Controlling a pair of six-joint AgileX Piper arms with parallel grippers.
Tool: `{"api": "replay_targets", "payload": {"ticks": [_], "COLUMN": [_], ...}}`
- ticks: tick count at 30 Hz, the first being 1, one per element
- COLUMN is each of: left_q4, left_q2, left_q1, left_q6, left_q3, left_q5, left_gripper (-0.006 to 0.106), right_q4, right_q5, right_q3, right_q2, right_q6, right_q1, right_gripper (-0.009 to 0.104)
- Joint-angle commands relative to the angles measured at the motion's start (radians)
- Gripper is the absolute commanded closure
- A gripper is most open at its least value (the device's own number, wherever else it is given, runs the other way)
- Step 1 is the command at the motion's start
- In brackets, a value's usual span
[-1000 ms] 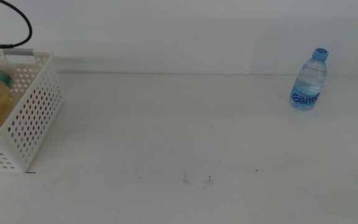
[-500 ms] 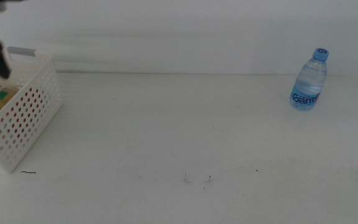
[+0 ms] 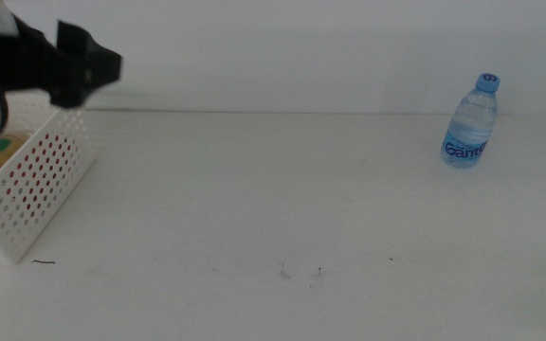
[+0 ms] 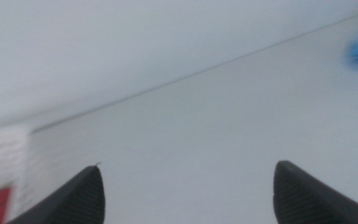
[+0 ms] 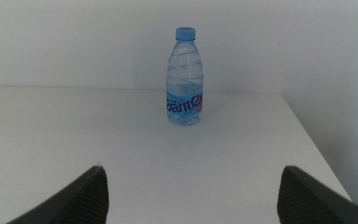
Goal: Use arms to grab the bottles and put them into the dustbin to the left of the table.
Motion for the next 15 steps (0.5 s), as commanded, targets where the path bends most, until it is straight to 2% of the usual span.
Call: {"api": "replay_targets", "payload": {"ticks": [1, 5, 10, 15], "left_q4": [-0.039, -0.037, 0.164, 0.176], "left_q2": [-0.084, -0.199, -0.295, -0.330], "left_q1": [-0.063, -0.184, -0.344, -0.420], "left_q6": [-0.008, -0.018, -0.273, -0.285], "left_q3": [0.079, 0.154, 0.239, 0.249], "left_q5": [-0.077, -0.087, -0.158, -0.157], "left_gripper": [0.007, 0.007, 0.007, 0.007], "right_q4": [-0.010, -0.010, -0.010, -0.010], "right_q5": [-0.012, -0.012, -0.012, -0.012], "right_q3": [0.003, 0.003, 0.003, 0.003], "right_q2": [-0.005, -0.005, -0.005, -0.005], "right_q6": [-0.006, -0.006, -0.006, -0.006], "right_q1": [-0.007, -0.007, -0.007, -0.007], "right_gripper": [0.023, 0.023, 0.023, 0.023]}}
